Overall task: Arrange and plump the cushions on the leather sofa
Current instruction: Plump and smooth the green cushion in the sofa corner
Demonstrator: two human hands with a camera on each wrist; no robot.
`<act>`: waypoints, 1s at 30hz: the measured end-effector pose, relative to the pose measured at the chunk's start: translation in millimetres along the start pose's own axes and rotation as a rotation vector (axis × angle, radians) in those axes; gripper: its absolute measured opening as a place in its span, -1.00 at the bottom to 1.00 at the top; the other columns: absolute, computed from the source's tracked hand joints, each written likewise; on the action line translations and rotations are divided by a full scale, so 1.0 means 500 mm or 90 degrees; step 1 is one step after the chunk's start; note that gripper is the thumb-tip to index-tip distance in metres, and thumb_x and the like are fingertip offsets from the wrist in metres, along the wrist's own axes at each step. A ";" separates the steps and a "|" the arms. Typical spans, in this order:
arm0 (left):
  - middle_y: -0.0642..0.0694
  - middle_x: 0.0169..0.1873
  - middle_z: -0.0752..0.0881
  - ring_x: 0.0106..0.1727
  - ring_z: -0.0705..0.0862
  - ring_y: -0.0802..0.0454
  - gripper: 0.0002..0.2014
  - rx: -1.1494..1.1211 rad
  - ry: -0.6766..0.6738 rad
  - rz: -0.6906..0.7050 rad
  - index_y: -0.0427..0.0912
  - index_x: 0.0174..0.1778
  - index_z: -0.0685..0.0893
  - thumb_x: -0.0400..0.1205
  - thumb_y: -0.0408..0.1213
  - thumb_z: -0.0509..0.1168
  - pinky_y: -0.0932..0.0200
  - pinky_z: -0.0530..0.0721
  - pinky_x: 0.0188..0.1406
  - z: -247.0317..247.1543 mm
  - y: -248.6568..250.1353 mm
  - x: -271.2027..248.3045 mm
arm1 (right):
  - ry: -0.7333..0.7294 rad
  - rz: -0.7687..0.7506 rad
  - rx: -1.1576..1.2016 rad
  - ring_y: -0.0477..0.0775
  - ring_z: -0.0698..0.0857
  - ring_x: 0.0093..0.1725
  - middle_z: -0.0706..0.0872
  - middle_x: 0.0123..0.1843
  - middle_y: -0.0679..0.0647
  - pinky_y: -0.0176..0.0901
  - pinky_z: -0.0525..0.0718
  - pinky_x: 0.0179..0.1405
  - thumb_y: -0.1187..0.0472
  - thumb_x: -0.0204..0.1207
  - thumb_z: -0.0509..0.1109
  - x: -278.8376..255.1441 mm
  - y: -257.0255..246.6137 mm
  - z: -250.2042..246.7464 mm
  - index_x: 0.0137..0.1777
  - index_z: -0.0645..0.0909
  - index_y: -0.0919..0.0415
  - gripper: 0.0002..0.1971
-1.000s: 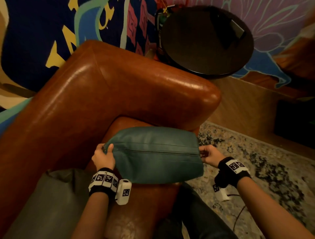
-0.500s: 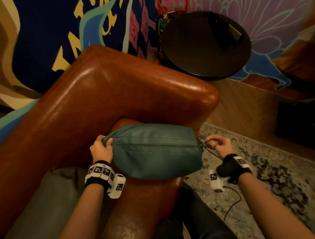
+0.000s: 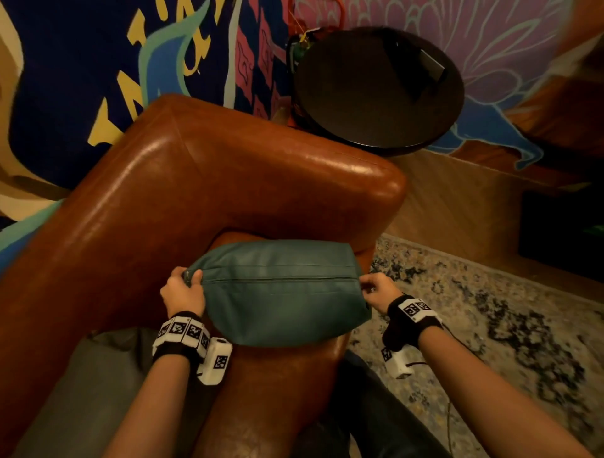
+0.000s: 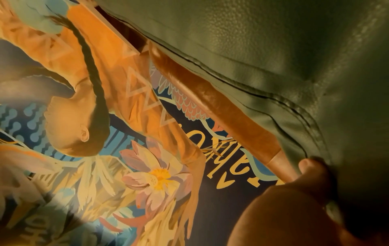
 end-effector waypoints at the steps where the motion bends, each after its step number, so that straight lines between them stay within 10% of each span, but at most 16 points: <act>1: -0.51 0.12 0.67 0.19 0.62 -0.45 -0.71 -0.001 0.000 -0.005 -0.40 0.22 0.60 0.68 -0.27 0.29 -0.20 0.59 0.19 0.001 -0.002 -0.004 | -0.005 0.011 -0.030 0.22 0.76 -0.03 0.82 -0.05 0.24 0.01 0.68 -0.03 0.43 0.46 0.32 0.001 -0.005 0.005 0.02 0.76 0.25 -0.76; 6: -0.47 0.05 0.70 0.15 0.65 -0.42 -0.76 -0.024 0.011 0.004 -0.40 0.14 0.67 0.64 -0.31 0.34 -0.18 0.61 0.19 -0.019 -0.010 -0.008 | 0.018 0.050 -0.085 0.28 0.71 0.06 0.76 0.08 0.28 -0.07 0.59 -0.05 0.32 0.55 0.28 -0.006 0.003 -0.018 0.11 0.66 0.29 -0.80; 10: -0.43 -0.03 0.75 0.07 0.70 -0.36 -0.80 -0.061 0.051 0.005 -0.40 0.04 0.73 0.58 -0.35 0.40 -0.12 0.63 0.15 -0.058 -0.013 -0.002 | 0.322 0.254 0.471 0.30 0.69 -0.18 0.63 -0.12 0.31 -0.09 0.74 -0.51 0.39 0.60 0.34 -0.065 0.085 -0.077 -0.19 0.55 0.29 -0.87; 13: -0.42 -0.01 0.74 0.09 0.69 -0.38 -0.79 -0.064 0.048 -0.009 -0.39 0.05 0.72 0.59 -0.32 0.39 -0.15 0.63 0.15 -0.063 -0.003 -0.005 | 0.318 0.345 0.671 0.19 0.65 -0.21 0.61 -0.02 0.28 0.01 0.78 -0.47 0.45 0.59 0.32 -0.087 0.087 -0.035 -0.20 0.49 0.23 -0.83; 17: -0.38 -0.03 0.74 0.11 0.67 -0.35 -0.81 -0.034 -0.007 0.010 -0.35 0.02 0.69 0.60 -0.28 0.40 -0.12 0.60 0.12 -0.053 -0.004 -0.006 | 0.223 0.305 0.481 0.25 0.61 0.01 0.59 0.09 0.19 0.09 0.73 -0.30 0.18 0.51 0.48 -0.071 0.074 -0.042 0.15 0.60 0.16 -0.75; 20: -0.33 -0.09 0.73 0.05 0.67 -0.35 -0.85 -0.010 -0.024 0.039 -0.27 -0.04 0.66 0.61 -0.25 0.38 -0.12 0.61 0.06 -0.040 0.000 -0.004 | 0.222 0.261 0.282 0.28 0.69 -0.03 0.69 -0.09 0.20 0.18 0.77 -0.10 -0.05 0.45 0.50 -0.048 0.066 -0.060 -0.07 0.64 0.12 -0.75; 25: -0.24 -0.19 0.70 -0.03 0.68 -0.30 -0.89 0.012 -0.032 0.043 -0.23 -0.08 0.64 0.61 -0.26 0.36 -0.13 0.65 0.03 -0.031 -0.009 -0.002 | 0.141 0.252 0.011 0.13 0.63 -0.17 0.65 -0.24 0.08 -0.07 0.58 -0.19 0.13 0.45 0.53 -0.002 0.045 -0.066 -0.20 0.56 0.16 -0.81; 30: -0.27 -0.16 0.72 -0.01 0.68 -0.30 -0.90 0.012 -0.037 0.041 -0.24 -0.08 0.67 0.60 -0.27 0.38 -0.13 0.65 0.06 -0.036 -0.027 0.001 | 0.098 0.179 -0.303 0.29 0.69 -0.02 0.64 0.04 0.21 0.05 0.68 -0.08 0.03 0.55 0.39 0.018 0.005 -0.068 0.03 0.57 0.28 -0.71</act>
Point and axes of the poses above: each hand's wrist, its own x-axis towards the middle knuckle, its own z-axis out of the palm, y = z × x, the point moved 7 cm from there along x, towards the middle knuckle
